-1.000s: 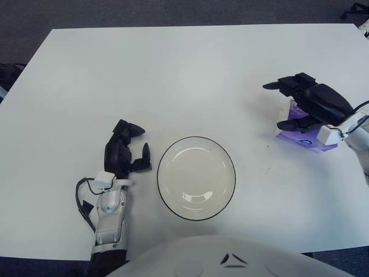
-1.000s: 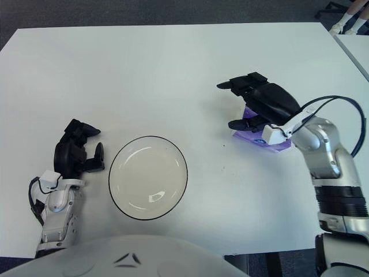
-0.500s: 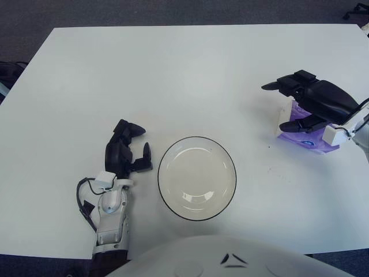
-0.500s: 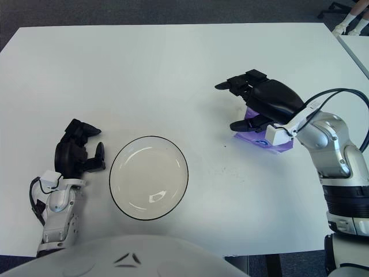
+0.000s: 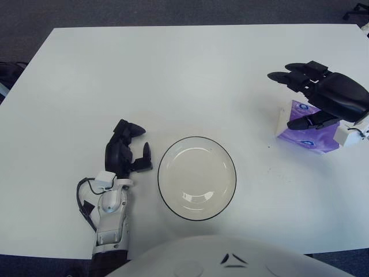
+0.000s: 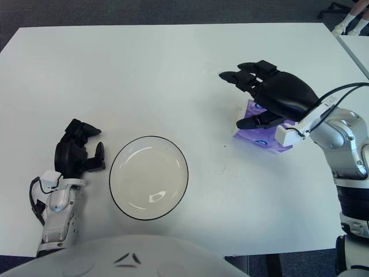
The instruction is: Put the tissue paper into the plate.
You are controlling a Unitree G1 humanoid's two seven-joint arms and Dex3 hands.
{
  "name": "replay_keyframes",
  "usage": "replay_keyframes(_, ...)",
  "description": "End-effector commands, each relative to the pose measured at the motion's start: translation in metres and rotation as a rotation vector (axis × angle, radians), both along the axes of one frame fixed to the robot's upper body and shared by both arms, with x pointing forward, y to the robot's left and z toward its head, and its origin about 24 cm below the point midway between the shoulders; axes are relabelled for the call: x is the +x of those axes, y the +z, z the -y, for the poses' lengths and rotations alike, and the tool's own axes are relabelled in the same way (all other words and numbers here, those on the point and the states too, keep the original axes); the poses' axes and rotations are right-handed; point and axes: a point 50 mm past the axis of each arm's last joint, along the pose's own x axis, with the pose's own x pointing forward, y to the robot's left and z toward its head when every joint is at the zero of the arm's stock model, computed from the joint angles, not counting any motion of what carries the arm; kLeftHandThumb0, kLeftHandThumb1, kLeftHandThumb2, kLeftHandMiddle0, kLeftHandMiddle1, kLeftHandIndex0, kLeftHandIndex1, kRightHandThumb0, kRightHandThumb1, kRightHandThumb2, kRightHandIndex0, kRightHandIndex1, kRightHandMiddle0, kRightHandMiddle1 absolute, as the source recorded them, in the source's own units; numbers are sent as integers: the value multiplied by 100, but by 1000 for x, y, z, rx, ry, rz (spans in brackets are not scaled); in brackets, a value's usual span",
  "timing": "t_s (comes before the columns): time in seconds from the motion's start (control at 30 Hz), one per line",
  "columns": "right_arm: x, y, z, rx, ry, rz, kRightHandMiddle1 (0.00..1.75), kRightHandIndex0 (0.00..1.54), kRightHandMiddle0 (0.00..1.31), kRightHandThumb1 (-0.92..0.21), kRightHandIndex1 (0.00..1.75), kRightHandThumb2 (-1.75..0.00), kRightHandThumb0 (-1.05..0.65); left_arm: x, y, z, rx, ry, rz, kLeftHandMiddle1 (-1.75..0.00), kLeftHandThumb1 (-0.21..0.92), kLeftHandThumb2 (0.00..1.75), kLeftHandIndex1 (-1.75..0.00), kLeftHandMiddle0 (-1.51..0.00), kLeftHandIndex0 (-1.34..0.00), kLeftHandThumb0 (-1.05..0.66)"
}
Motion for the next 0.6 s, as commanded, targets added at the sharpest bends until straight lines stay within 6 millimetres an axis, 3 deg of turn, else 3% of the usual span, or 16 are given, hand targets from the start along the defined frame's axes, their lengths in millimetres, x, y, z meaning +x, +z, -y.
replay_keyframes(0.0,-2,12,4,-4,-13,19,1,0,0,-91,2,-49,-104,-13,-23,-1,-15,16,-144,-175,19,148,-173,-68,-50,-1)
replay_keyframes(0.57,6,30,10,-53,-209,25,0,0,0,-78,0,-38,-105,-9,-20,-5,-2,-14,-116,-175,11,154,-165,-76,-59,-1)
